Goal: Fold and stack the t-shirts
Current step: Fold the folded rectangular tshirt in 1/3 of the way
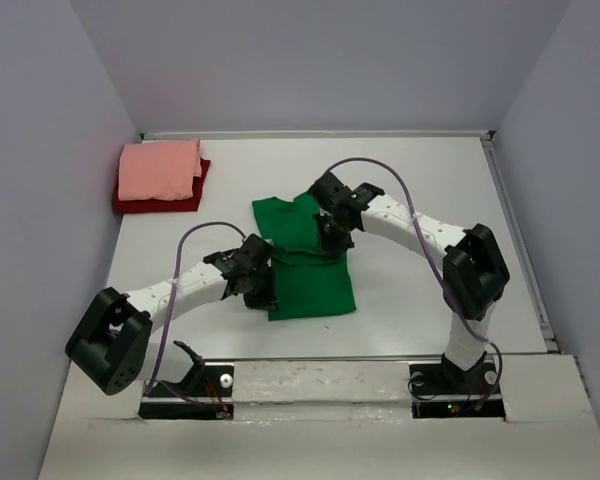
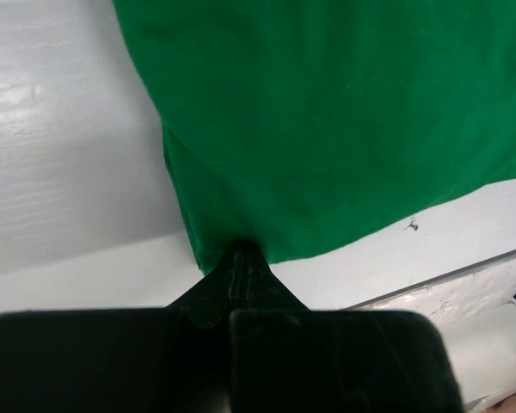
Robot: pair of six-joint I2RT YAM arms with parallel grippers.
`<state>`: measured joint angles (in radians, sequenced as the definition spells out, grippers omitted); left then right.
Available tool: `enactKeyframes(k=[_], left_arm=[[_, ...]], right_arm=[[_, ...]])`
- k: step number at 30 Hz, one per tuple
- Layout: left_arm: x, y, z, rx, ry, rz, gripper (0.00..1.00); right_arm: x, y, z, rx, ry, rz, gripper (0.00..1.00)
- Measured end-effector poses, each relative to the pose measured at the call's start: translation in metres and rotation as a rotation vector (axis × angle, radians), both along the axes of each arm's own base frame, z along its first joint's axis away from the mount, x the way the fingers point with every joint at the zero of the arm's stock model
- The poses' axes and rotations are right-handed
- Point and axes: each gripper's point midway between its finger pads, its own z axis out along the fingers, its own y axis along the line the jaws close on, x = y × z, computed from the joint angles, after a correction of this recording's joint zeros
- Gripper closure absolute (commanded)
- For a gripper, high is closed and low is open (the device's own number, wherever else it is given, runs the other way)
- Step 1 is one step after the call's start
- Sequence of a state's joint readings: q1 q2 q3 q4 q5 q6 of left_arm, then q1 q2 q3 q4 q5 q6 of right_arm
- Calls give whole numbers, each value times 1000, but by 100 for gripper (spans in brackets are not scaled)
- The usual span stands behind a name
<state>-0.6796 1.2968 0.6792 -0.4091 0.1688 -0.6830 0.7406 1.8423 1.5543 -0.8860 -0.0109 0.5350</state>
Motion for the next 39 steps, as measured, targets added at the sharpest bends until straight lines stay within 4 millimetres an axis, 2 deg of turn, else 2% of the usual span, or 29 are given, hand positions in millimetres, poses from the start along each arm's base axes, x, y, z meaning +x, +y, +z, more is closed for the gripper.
enactKeyframes(k=[3,6,14,20,31,39], left_arm=[[2,-4,-7,-7,7,-5,100],[6,-8,-12,-12,8,-9,100],[7,-11,-14,-19,6,-12,100],[0,-5,-17,14,35,4,100],[-5,-1,-17,39,56,16,100],[-7,-2,-14,38,55,12,100]], right_arm=[[-1,-10,-32,-39,68,-10,100],[1,-13,-47,-51,95,-15,100],[3,-6,-48,-5,106,-6,100],[0,-2,-51,16,118,3,100],[-6,-3,-88,-19,185,13,100],[9,8,-91,-16,180,32,100]])
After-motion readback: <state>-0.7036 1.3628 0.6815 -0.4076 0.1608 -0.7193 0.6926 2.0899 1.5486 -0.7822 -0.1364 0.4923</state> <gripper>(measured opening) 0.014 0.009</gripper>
